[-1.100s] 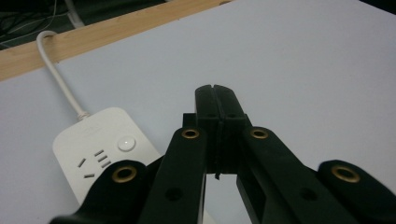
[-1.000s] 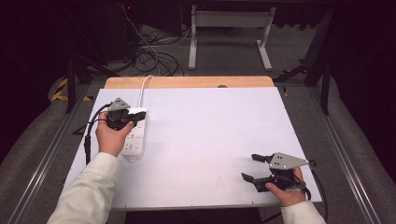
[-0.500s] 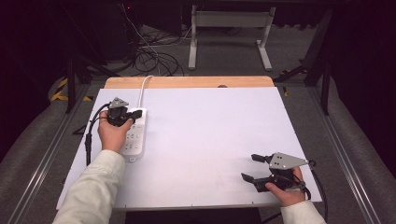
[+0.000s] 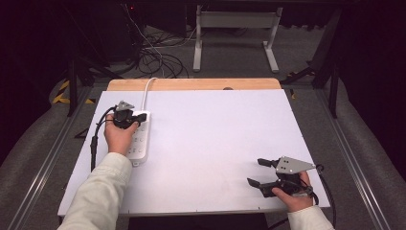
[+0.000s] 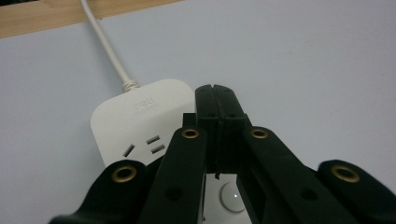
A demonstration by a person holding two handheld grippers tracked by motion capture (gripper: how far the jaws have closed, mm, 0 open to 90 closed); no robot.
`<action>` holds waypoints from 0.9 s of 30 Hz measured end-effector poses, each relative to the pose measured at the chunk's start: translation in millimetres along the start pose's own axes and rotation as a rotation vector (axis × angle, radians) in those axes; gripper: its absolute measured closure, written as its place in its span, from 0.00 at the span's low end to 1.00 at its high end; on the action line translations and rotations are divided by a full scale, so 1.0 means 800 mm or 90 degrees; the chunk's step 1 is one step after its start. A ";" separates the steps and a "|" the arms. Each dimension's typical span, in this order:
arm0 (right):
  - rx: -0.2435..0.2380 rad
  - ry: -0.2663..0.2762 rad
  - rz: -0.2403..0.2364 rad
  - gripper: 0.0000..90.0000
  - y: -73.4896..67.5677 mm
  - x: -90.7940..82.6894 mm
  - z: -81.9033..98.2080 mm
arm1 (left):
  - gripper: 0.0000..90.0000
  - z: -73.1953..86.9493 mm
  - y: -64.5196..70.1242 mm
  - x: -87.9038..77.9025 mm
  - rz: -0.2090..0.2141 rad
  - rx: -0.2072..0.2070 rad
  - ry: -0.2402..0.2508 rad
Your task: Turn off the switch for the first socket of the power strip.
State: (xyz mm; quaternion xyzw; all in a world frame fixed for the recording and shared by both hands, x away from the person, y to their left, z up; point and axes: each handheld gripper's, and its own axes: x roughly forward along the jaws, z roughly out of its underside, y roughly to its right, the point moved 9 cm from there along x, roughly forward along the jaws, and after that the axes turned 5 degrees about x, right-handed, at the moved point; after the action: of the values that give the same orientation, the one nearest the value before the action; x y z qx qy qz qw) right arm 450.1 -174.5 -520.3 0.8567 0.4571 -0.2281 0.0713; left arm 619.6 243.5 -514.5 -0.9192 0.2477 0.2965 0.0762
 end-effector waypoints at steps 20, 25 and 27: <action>-0.001 -0.002 -0.003 0.22 -0.001 0.000 0.001 | 1.00 0.007 -0.009 0.009 -0.026 0.007 -0.014; -0.001 -0.003 -0.002 0.22 -0.001 0.001 0.001 | 1.00 0.007 -0.008 0.010 -0.027 0.009 -0.016; -0.002 -0.003 -0.003 0.22 -0.001 0.001 0.001 | 1.00 0.007 -0.008 0.010 -0.026 0.008 -0.017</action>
State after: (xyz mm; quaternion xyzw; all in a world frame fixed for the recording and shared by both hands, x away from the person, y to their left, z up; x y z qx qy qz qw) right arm 449.4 -173.9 -521.4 0.8549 0.4592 -0.2299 0.0731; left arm 625.3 247.1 -524.0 -0.9196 0.2296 0.3054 0.0917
